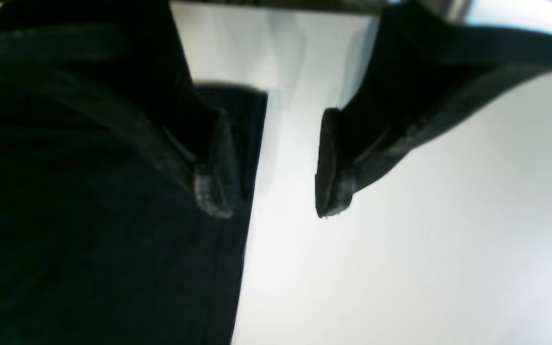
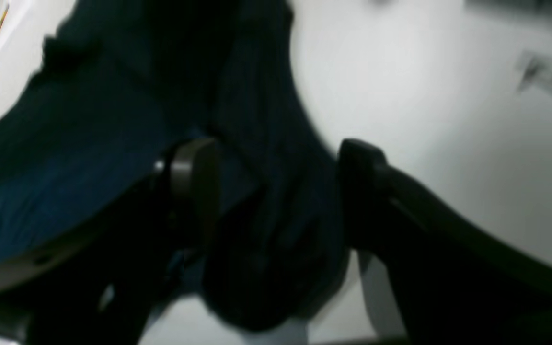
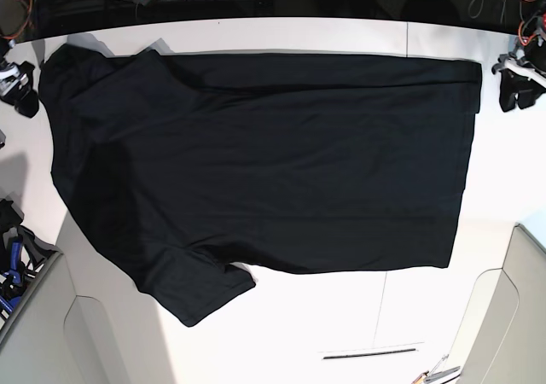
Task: Fold the T-shirt properly
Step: 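Lay the shirt back down with both grippers and release, then reach both grippers to the side edges of the shirt near the hem, then grasp the hem corners and fold the shirt lengthwise toward the collar, then grasp the loose sleeve end with the right gripper and fold it in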
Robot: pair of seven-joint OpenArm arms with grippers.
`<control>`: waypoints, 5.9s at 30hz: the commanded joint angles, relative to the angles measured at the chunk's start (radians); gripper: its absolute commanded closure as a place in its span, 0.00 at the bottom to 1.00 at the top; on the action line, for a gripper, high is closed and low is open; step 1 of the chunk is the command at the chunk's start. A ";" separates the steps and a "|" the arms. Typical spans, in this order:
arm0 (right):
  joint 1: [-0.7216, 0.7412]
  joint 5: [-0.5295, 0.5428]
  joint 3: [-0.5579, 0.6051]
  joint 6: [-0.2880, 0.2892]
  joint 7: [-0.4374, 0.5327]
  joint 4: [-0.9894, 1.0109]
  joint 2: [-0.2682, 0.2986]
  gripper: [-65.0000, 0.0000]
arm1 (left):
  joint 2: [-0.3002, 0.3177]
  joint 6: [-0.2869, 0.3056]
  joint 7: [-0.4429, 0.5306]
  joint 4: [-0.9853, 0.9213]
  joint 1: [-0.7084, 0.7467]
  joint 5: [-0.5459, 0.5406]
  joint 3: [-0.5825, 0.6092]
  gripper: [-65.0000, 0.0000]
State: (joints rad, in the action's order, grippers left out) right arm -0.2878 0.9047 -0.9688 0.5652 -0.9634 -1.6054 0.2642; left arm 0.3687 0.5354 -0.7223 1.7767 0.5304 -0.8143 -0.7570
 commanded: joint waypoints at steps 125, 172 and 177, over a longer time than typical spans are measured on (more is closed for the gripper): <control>0.322 -0.170 0.365 0.024 0.218 0.290 0.203 1.00 | 0.332 0.163 -0.351 -0.371 -0.547 -0.243 0.528 1.00; 0.617 -0.391 0.735 0.016 0.480 0.672 0.049 0.47 | 0.224 0.163 -0.240 -0.330 -0.425 -0.084 0.529 1.00; 0.617 -0.412 0.737 0.016 0.481 0.669 -0.002 0.47 | 0.224 0.163 -0.239 -0.330 -0.425 -0.083 0.529 1.00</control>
State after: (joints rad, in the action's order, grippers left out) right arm 0.3107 0.4992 -0.2295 0.5800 -0.4763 -0.9222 0.2512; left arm 0.5732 0.6930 -0.9791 1.4334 0.1188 -0.8810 -0.2180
